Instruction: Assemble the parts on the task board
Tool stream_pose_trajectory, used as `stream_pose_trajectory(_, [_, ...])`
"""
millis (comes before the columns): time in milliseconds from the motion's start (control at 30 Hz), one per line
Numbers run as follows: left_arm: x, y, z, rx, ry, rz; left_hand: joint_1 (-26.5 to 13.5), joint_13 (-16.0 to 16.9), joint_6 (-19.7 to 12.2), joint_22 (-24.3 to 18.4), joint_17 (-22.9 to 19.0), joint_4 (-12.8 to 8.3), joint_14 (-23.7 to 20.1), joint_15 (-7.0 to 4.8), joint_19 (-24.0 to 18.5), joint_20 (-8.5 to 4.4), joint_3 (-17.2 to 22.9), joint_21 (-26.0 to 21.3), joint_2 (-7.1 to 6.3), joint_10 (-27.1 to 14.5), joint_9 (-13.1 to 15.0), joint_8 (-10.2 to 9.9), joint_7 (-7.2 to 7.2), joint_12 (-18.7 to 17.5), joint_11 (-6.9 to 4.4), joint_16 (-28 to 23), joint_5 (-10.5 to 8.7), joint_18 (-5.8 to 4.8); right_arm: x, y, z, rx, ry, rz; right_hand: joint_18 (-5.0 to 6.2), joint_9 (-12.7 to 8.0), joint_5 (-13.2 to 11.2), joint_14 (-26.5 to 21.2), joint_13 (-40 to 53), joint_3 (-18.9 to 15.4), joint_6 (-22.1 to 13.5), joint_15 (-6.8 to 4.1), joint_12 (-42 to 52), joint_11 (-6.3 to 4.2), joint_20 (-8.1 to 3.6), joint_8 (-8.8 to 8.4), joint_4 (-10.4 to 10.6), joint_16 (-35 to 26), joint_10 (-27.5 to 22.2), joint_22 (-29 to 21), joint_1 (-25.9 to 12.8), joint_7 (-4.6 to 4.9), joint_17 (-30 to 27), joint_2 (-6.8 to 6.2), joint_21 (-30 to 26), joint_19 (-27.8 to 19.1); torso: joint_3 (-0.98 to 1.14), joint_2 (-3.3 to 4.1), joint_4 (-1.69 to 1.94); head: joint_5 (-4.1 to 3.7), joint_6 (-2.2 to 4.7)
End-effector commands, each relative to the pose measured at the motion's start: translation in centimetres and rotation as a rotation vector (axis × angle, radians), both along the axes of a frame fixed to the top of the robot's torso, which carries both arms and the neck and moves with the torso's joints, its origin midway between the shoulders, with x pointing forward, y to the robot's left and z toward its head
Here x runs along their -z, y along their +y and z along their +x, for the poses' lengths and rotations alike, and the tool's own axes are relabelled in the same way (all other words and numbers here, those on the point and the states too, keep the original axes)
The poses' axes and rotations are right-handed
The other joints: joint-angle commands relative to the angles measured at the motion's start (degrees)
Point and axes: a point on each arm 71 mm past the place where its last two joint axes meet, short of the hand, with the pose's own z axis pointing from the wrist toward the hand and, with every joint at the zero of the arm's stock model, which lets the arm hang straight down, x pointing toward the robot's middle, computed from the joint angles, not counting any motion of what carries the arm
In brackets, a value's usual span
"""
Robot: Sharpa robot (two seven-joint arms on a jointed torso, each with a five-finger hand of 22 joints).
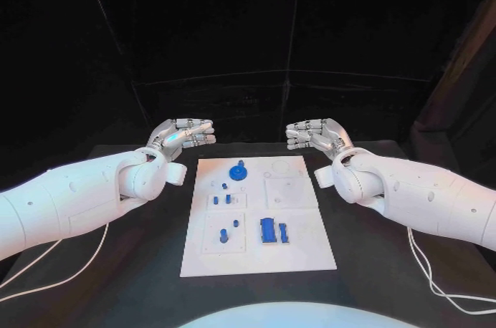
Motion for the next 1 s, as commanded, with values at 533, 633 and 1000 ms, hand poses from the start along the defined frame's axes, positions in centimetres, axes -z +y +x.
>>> stream_pose_trajectory(533, [-0.1,-2.5,-2.6,-0.11,-0.026,0.035,-43.3,-3.6,-32.5,-11.5,-6.0,1.5,-32.7,-8.61,-28.9,-9.17,-10.4,-3.6,2.53,-34.5,-3.7,-8.2,-6.34,-8.0,-6.12,-7.9,-3.15,-5.17,-1.7,1.6,-3.4,0.145,0.014,0.135,-5.32,-6.5,-9.3,-35.6,-7.6,11.0,-31.4,-7.04,-4.8,-8.62,-7.9,-7.51,3.2,-6.4,-36.3,-10.8,-49.6,-6.86,-10.1,-6.94,-7.1,-33.3,0.59,0.44,0.19,0.74,6.64])
stream_pose_trajectory(633, [-0.5,-3.3,-3.6,-0.15,-0.039,0.049,-46.7,-3.6,-34.9,-12.3,-6.0,1.5,-35.3,-8.61,-31.1,-9.88,-11.1,-3.6,2.53,-37.1,-3.7,-8.2,-10.81,-8.0,-10.15,-8.4,-3.15,-5.75,-2.1,2.0,-4.4,0.179,0.026,0.158,-5.32,-6.5,-9.3,-38.4,-7.6,11.8,-33.8,-7.04,-4.8,-8.62,-8.48,-7.51,3.2,-6.4,-39.1,-10.8,-53.3,-7.37,-10.1,-7.45,-11.4,-35.9,0.7,0.52,0.22,0.88,7.89])
stream_pose_trajectory(1000, [-1.8,-5.1,-6.4,-0.254,-0.078,0.084,-55.9,-3.6,-41.6,-14.5,-6.0,1.5,-42.1,-8.61,-37.0,-15.3,-16.8,-3.6,2.53,-44.2,-3.7,-8.2,-10.81,-8.0,-10.15,-12.5,-3.15,-10.12,-2.5,2.4,-5.6,0.217,0.043,0.181,-10.26,-6.5,-9.3,-46.5,-7.6,14.1,-40.7,-7.04,-4.8,-8.62,-13.04,-7.51,3.2,-6.4,-47.1,-10.8,-63.8,-11.5,-10.1,-11.62,-11.4,-43.5,0.78,0.59,0.25,0.98,8.86])
